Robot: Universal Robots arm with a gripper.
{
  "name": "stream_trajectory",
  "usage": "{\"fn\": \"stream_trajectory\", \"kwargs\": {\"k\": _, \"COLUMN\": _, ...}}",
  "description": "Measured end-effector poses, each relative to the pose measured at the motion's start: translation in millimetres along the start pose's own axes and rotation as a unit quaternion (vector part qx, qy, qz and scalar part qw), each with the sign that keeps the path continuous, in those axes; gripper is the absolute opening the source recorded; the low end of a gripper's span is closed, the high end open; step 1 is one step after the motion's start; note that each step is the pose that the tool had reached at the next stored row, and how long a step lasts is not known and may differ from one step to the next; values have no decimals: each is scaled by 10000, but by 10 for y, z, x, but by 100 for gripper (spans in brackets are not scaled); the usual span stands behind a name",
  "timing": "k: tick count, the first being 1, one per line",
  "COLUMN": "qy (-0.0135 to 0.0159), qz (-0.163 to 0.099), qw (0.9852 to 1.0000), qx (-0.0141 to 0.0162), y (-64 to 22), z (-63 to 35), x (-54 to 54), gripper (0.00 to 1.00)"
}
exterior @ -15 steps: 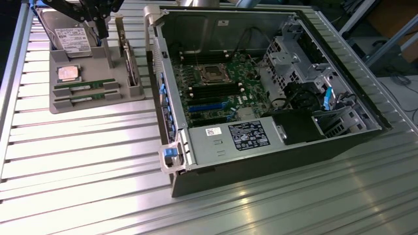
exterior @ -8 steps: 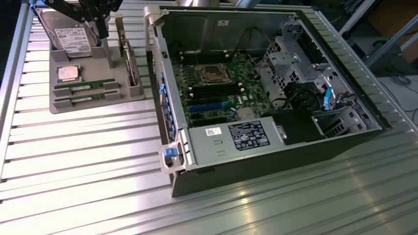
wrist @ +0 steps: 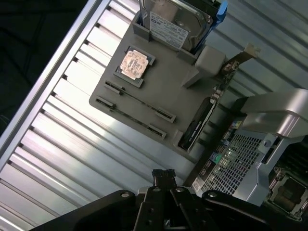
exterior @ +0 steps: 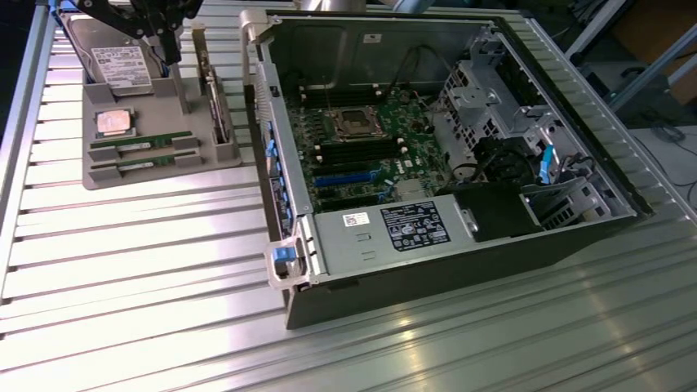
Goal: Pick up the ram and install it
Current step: 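Pick up the ram and move it above insertion slot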
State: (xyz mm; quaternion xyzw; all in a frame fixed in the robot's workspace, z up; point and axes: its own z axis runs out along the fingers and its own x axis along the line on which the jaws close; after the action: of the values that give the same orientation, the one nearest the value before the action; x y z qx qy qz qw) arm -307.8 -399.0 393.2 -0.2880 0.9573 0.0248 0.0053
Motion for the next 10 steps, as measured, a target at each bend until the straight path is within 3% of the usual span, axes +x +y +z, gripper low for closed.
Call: {"fn": "stream_trajectory", "kwargs": {"k": 10, "qy": 15, "qz": -345, "qw": 9994, "qx": -8, "y": 0, "z": 0, "x": 0, "gripper": 10}}
